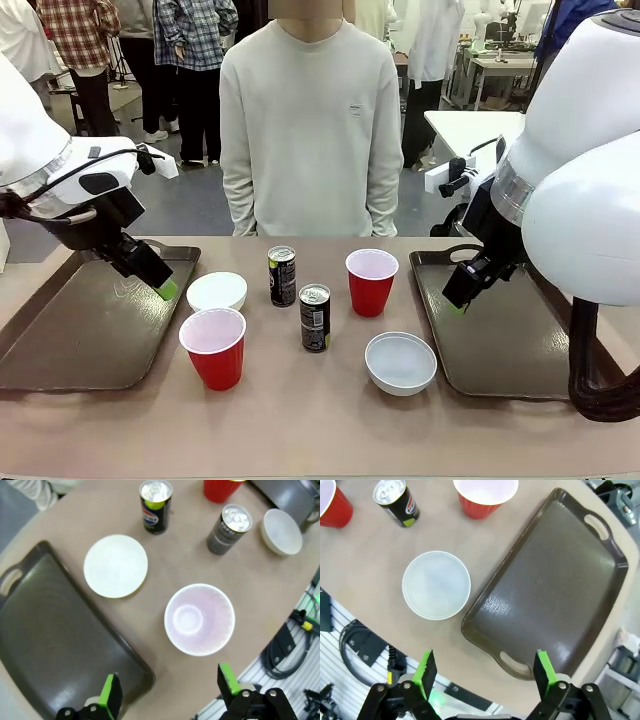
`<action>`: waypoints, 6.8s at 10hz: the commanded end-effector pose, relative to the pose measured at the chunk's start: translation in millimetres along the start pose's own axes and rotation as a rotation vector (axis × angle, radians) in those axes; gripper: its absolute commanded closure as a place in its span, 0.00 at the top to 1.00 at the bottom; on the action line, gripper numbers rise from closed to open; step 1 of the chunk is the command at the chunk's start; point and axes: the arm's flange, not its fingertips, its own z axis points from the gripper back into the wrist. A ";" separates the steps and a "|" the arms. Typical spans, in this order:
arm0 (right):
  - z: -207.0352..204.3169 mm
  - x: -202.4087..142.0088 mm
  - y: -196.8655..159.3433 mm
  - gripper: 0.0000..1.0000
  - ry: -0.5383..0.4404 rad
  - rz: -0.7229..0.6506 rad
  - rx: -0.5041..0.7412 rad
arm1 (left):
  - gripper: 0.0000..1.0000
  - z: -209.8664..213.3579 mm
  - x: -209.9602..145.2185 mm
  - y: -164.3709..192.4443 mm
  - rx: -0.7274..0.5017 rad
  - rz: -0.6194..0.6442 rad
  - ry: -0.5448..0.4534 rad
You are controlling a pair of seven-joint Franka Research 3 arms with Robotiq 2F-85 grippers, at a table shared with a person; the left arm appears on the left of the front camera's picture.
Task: Prepare tableware on both trays.
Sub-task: Pick up a Picnic Bowl from the table and place it on a Handle tray.
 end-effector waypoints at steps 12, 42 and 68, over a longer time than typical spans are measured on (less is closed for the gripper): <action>-32.0 -169.3 -218.7 1.00 -0.434 -0.575 1.144 | 1.00 89.9 -164.8 193.9 -0.632 0.550 -0.456; 41.6 17.2 -108.1 1.00 0.173 -0.515 0.298 | 1.00 88.8 -163.1 215.4 -0.624 0.546 -0.482; -181.3 68.1 -3.7 0.16 0.375 -0.453 0.143 | 1.00 88.8 -163.1 215.4 -0.624 0.546 -0.482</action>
